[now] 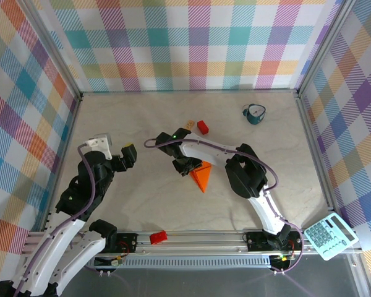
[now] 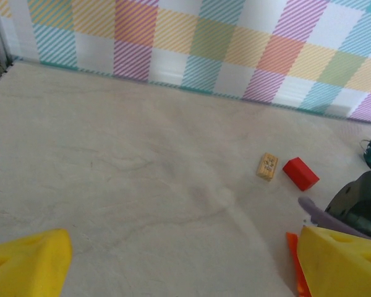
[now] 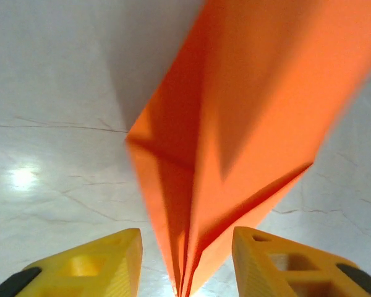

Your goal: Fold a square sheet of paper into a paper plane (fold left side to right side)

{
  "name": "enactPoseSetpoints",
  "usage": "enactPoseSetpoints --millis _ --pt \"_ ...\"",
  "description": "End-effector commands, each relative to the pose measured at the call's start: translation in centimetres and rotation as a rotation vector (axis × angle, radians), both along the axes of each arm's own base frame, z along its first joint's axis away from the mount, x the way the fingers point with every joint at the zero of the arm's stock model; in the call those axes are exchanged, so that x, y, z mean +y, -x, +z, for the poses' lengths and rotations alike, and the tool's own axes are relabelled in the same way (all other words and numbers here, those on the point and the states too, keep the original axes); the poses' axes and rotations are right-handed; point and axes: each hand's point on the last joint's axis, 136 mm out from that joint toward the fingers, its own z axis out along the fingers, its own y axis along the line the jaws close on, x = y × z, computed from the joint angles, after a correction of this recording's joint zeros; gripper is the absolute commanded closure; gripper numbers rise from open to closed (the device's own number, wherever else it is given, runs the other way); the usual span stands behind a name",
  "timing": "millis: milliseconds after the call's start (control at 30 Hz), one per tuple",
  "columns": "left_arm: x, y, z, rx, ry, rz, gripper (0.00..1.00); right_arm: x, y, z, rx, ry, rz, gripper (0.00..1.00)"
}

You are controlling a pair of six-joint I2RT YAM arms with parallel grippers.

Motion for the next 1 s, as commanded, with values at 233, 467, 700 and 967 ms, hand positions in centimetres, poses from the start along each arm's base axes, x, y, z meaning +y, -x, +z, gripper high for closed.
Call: enactPoseSetpoints --millis 233,467,700,967 --pt "-3.7 -1.4 -0.4 0.045 0.083 -0.154 0.07 -0.4 -0.9 5.7 -0.061 -0.424 -0.071 0.39" --pt "-7.2 -3.2 -2.5 0.120 0.162 -0.270 0.11 -2.9 -2.3 8.4 -0.151 -0.742 -0.192 0.26" --pt "-10.5 -4.4 -5.6 0.235 0.248 -0.374 0.20 -6.3 -2.9 8.7 -0.246 -0.902 -0.299 0.10" --pt "-14.2 -5.6 -9.7 0.381 0.364 -0.465 0.28 -8.7 -2.8 8.2 -0.320 -1.071 -0.396 0.01"
